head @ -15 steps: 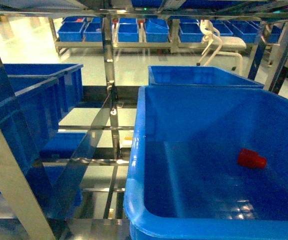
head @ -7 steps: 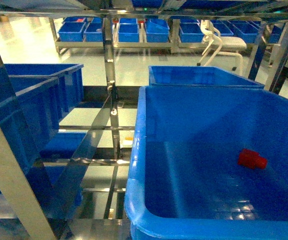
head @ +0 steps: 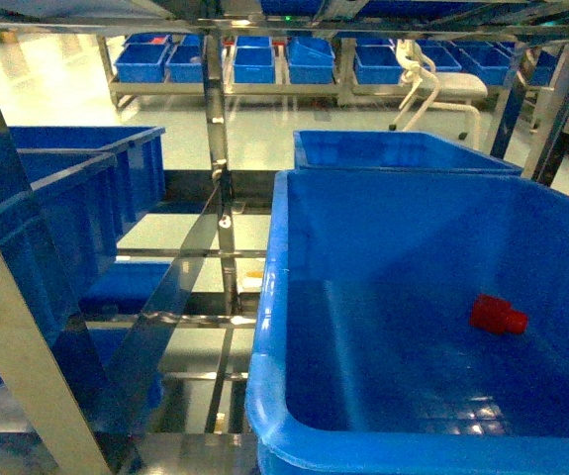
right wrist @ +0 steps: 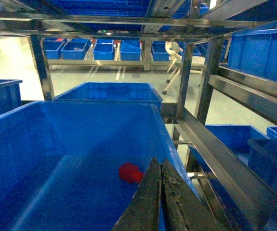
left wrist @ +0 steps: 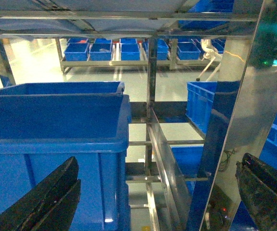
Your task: Pick red block from blue box to shelf
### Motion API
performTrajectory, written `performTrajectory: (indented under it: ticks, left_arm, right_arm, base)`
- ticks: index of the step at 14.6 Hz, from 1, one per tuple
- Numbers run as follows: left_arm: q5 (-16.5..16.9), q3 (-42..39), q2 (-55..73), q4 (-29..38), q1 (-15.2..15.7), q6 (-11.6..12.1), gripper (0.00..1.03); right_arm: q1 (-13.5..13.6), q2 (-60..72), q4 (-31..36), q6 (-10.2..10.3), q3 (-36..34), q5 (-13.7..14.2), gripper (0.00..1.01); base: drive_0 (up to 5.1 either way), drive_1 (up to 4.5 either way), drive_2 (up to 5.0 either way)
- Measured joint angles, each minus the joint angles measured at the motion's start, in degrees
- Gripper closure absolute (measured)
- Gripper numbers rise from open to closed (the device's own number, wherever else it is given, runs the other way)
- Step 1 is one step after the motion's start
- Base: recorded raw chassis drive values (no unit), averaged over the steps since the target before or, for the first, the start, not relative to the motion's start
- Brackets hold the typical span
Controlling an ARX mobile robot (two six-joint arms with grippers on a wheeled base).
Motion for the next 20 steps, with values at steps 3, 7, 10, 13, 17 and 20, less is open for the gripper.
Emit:
performTrajectory:
  ticks: [3, 7, 10, 13, 17, 20]
  left_arm:
    - [0.0, 0.0, 0.0, 0.02, 0.0, 0.0, 0.05]
    - [-0.02, 0.0, 0.0, 0.04, 0.0, 0.0, 0.05]
    - [0.0, 0.0, 0.0, 0.02, 0.0, 0.0, 0.05]
    - [0.0, 0.0, 0.0, 0.02, 0.0, 0.0, 0.05]
    - [-0.02, 0.0, 0.0, 0.04, 0.0, 0.0, 0.05]
    - [0.0, 0.0, 0.0, 0.04, 0.0, 0.0, 0.05]
  right_arm:
    - [0.0, -2.58, -3.23, 0.0, 0.02, 0.0, 1.0]
    - [0.0, -11.41, -12.26, 0.02, 0.04, 0.07, 1.0]
    - [0.0, -11.45, -12.07, 0.02, 0.04, 0.0, 1.0]
    - [0.0, -11.45, -12.09, 0.02, 0.04, 0.0, 0.77]
    - [0.0, -11.45, -12.09, 0.02, 0.04, 0.0, 0.37]
    - [0.0, -11.45, -12.09, 0.02, 0.04, 0.0, 0.08]
  base:
    - [0.0, 0.0, 0.0]
    - [0.0, 0.0, 0.0]
    - [0.0, 0.0, 0.0]
    - [0.0, 0.0, 0.0]
    - [0.0, 0.0, 0.0]
    - [0.0, 0.0, 0.0]
